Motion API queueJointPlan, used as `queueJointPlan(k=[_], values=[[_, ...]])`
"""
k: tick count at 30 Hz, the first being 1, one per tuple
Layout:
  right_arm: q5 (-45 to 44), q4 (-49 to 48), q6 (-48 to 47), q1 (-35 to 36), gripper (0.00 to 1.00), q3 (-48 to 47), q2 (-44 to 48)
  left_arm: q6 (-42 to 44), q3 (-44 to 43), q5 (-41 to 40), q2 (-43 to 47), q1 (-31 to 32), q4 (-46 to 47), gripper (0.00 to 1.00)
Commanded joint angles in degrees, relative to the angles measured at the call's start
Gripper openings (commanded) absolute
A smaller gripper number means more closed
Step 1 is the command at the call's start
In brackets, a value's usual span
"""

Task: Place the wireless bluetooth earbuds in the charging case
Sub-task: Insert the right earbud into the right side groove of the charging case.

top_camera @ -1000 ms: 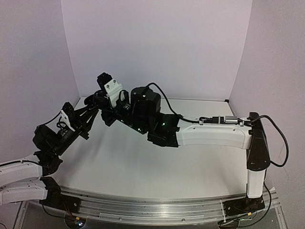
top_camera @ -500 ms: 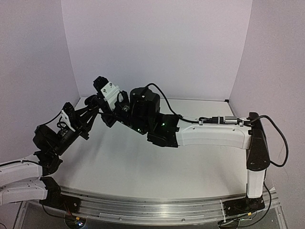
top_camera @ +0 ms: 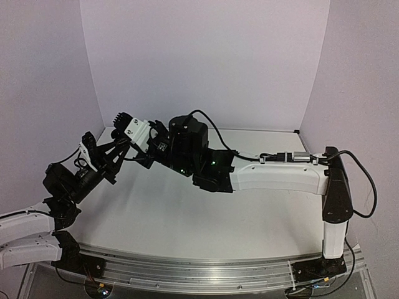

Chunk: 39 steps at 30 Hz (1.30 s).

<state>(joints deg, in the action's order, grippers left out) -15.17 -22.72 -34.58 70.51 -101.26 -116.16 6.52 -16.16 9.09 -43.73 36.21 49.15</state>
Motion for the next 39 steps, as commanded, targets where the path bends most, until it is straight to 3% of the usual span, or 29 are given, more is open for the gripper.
queueJointPlan(k=[1, 11, 24, 39], values=[[1.82, 4.26, 0.34, -0.59, 0.0, 2.16, 0.4, -3.44, -4.35, 1.18, 1.96, -0.61, 5.33, 0.0], [-1.4, 5.74, 7.42, -0.64, 0.11, -1.03, -2.11, -1.83, -4.53, 3.82, 1.47, -0.63, 5.55, 0.0], [-3.23, 5.93, 9.14, -0.65, 0.2, -2.45, -2.12, -1.34, -4.78, 4.2, 1.43, -0.68, 4.66, 0.0], [-4.11, 8.09, 11.33, -0.64, 0.2, -4.38, -2.98, -1.45, -5.16, 4.97, 0.7, -0.65, 4.32, 0.0]])
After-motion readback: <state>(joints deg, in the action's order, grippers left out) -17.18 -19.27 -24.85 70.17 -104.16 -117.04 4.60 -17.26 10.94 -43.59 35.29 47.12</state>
